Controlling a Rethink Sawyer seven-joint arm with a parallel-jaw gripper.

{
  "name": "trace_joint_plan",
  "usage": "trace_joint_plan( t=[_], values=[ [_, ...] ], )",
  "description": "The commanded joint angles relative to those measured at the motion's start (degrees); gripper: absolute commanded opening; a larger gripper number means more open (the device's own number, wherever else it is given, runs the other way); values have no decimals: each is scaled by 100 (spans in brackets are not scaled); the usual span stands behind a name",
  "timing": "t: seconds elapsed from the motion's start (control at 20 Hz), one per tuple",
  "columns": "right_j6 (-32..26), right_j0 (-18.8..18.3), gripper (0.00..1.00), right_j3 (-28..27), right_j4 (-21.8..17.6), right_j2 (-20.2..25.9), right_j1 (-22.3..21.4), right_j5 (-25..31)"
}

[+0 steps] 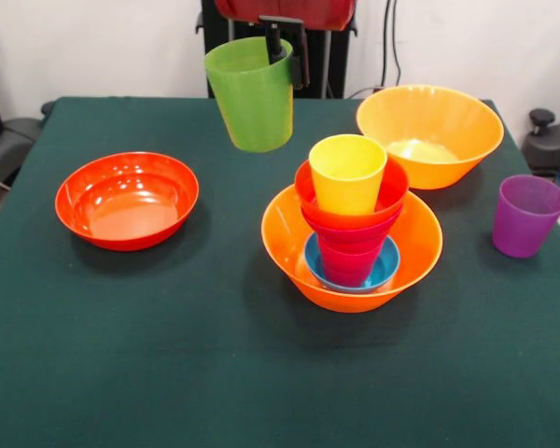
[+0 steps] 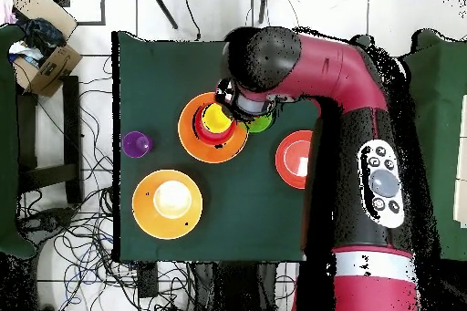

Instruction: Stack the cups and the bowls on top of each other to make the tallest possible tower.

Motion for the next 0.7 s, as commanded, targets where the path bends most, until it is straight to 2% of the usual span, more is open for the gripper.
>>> trace_joint_plan(
  t=[0.05,0.2,0.35,0.7],
  values=[
    [962,157,0,142,191,-29,145,194],
    [1030,228,0,533,301,-89,-15,-79],
    [1165,357,0,741,368,-136,57,-411],
    [1390,527,0,812,508,-224,334,-793]
  ],
)
